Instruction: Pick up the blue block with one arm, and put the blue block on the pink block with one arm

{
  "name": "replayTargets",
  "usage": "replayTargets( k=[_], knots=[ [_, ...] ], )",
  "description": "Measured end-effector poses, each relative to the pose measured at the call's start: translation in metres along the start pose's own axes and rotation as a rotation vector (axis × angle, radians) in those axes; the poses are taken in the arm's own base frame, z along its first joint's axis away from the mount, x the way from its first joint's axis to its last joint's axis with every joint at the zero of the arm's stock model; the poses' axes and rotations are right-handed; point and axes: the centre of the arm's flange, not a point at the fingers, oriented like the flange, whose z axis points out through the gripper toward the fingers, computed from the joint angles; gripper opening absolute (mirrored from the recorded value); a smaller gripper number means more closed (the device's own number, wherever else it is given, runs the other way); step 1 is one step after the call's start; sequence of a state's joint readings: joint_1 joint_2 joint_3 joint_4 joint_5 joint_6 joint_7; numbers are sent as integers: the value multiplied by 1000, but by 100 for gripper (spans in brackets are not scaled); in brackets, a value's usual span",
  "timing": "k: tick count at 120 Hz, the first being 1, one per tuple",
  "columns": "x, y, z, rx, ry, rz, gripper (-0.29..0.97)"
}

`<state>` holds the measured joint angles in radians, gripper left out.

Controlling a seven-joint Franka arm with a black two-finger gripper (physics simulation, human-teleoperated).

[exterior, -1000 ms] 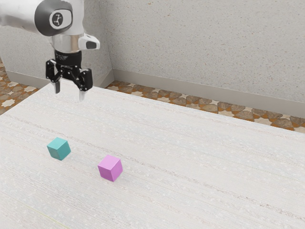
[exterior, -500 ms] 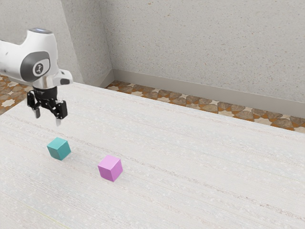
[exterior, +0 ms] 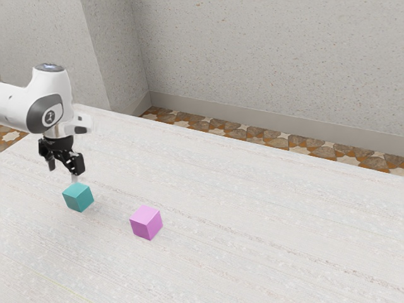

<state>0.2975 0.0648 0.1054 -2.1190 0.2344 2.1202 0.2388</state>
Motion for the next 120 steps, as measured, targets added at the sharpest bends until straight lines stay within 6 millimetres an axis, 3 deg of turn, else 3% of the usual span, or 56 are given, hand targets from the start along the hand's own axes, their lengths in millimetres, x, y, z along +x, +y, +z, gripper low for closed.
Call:
replayTargets(
  k=[6, 12, 30, 64, 120],
  knots=[
    [-8, -25, 16, -8, -16, -33, 68],
    [-9, -35, 28, -12, -22, -33, 68],
    [13, -8, 30, -3, 12, 65, 68],
    [27, -12, 66, -53, 23, 74, 68],
    [58, -1, 97, -88, 34, 91, 65]
  ],
)
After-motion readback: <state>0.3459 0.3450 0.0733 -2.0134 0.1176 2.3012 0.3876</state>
